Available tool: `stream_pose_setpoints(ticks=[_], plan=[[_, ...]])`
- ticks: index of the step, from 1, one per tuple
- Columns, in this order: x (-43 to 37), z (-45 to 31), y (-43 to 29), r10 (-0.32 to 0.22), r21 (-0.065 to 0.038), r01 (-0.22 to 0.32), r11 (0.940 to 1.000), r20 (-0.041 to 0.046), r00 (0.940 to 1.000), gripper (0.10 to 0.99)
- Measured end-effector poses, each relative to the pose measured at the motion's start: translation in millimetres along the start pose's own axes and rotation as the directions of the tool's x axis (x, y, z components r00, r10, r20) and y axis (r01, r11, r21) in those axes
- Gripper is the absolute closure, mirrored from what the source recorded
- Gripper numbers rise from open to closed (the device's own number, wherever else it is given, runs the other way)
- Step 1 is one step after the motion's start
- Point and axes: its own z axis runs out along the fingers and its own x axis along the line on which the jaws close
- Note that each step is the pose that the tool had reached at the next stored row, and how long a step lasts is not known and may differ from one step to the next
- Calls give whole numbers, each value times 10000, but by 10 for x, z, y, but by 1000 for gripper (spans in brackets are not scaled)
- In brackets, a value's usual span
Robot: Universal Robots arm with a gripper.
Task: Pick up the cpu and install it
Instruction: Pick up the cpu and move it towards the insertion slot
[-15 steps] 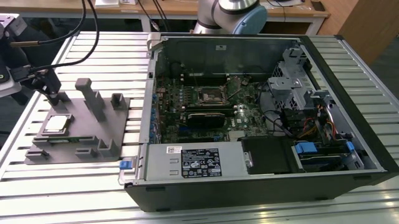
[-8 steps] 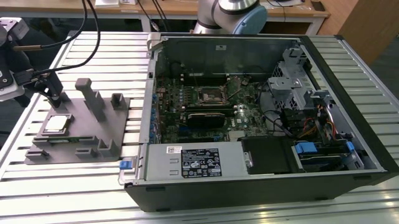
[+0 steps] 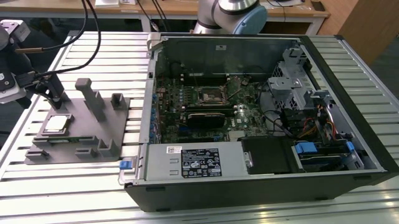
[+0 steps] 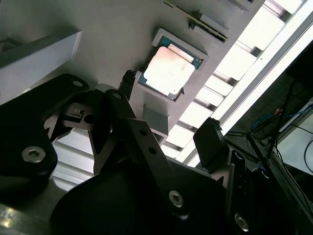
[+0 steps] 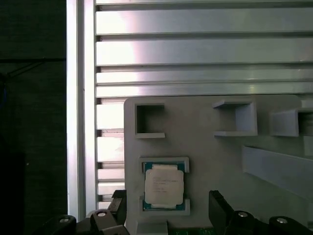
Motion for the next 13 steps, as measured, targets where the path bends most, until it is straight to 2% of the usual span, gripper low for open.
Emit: stream_pose_setpoints(ticks=[13], plan=[[0, 42, -6, 1, -75, -1, 10000, -2, 10000, 325]])
